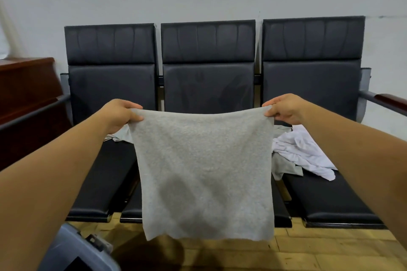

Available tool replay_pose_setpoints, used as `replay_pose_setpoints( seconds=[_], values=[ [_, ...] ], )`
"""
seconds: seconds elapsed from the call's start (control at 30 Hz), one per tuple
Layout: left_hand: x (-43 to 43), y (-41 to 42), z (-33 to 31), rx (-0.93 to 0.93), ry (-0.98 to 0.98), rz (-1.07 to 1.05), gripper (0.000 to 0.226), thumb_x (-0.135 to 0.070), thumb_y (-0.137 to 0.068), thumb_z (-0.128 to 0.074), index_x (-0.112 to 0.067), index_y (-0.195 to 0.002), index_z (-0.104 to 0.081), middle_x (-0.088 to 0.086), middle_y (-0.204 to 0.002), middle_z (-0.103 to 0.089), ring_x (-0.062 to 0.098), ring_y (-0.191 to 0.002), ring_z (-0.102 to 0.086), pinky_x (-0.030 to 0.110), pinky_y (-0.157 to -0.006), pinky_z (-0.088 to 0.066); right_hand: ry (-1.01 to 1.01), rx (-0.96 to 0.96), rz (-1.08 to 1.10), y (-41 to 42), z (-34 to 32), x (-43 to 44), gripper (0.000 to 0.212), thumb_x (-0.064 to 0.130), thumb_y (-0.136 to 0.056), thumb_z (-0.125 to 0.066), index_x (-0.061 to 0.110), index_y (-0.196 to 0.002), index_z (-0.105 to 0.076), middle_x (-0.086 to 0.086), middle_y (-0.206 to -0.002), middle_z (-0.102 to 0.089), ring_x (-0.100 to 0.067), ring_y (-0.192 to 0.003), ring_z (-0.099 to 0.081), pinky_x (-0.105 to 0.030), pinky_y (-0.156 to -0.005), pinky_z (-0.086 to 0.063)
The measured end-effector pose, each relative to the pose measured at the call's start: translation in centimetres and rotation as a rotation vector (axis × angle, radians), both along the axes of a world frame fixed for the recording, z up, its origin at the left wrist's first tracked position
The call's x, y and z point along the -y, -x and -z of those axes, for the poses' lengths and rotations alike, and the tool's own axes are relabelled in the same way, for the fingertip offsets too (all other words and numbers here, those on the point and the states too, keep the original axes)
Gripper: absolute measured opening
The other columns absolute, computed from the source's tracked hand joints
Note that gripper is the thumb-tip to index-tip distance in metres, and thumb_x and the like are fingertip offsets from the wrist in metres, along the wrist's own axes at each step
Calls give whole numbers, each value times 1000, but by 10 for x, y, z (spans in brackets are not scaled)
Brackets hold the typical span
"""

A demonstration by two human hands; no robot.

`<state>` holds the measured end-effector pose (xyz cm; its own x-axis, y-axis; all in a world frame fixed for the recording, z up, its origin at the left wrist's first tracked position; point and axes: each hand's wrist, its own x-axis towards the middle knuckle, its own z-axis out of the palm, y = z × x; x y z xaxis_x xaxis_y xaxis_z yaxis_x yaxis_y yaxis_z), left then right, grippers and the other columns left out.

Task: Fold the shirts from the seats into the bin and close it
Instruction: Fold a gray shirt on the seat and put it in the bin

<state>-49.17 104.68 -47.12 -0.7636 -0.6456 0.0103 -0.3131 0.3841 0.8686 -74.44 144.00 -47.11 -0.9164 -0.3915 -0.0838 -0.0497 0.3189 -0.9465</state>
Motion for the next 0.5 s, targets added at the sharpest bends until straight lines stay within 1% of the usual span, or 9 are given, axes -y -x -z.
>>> replay_pose_setpoints(
  seconds=[0.07,0.1,0.17,0.23,0.3,0.37,0.4,0.43,0.5],
  values=[
    [6,14,0,143,307,-51,32,-5,-83,-78,-12,-113,-72,9,-115,-67,28,-111,-61,41,-101,-50,-155,-119,6,12,0,10,20,-13,-83,-69,1,-96,-71,-17,-103,-68,-26,-94,-66,-30,-72,-56],
    [7,22,-2,202,430,-69,29,-8,-85,-77,-10,-113,-73,9,-110,-68,27,-106,-62,39,-95,-51,-243,-197,16,18,-1,17,18,-10,-83,-70,0,-98,-72,-17,-101,-68,-27,-93,-66,-31,-73,-56],
    [10,36,-10,276,570,-74,21,-15,-89,-75,-9,-108,-76,7,-98,-69,23,-94,-62,35,-82,-49,-392,-334,33,31,-5,33,15,-3,-84,-73,1,-99,-73,-17,-101,-69,-28,-93,-67,-33,-74,-57],
    [15,49,-21,280,627,-117,18,-21,-92,-72,-9,-104,-75,6,-92,-67,22,-88,-60,34,-77,-47,-438,-427,88,45,-14,50,12,4,-86,-73,4,-98,-75,-15,-100,-70,-27,-90,-67,-33,-77,-57],
    [27,63,-38,151,547,-217,16,-25,-93,-70,-12,-102,-73,8,-90,-69,23,-78,-63,38,-77,-53,-379,-522,169,55,-31,64,13,10,-88,-72,5,-99,-75,-11,-97,-69,-22,-88,-63,-31,-80,-53],
    [40,76,-59,-102,305,-265,13,-22,-94,-69,-11,-100,-72,12,-90,-72,25,-71,-69,42,-81,-59,-223,-598,262,62,-55,74,15,14,-90,-71,6,-101,-75,-9,-97,-68,-18,-88,-59,-27,-80,-49],
    [44,81,-71,-235,181,-259,10,-20,-93,-70,-10,-96,-71,13,-93,-72,26,-74,-72,43,-83,-60,-125,-619,304,65,-68,77,15,15,-90,-71,7,-102,-75,-9,-98,-68,-17,-88,-60,-26,-79,-48],
    [48,86,-84,-359,91,-237,5,-16,-92,-71,-11,-91,-70,12,-95,-72,25,-78,-73,41,-83,-61,-35,-628,339,66,-80,79,14,16,-90,-71,9,-101,-75,-7,-98,-68,-17,-88,-61,-25,-77,-48],
    [46,86,-106,-533,17,-178,12,-8,-95,-66,-12,-84,-66,12,-96,-68,20,-84,-71,29,-77,-62,112,-626,379,68,-99,80,9,18,-90,-71,16,-97,-75,-4,-98,-70,-17,-89,-65,-27,-78,-53]
  ],
)
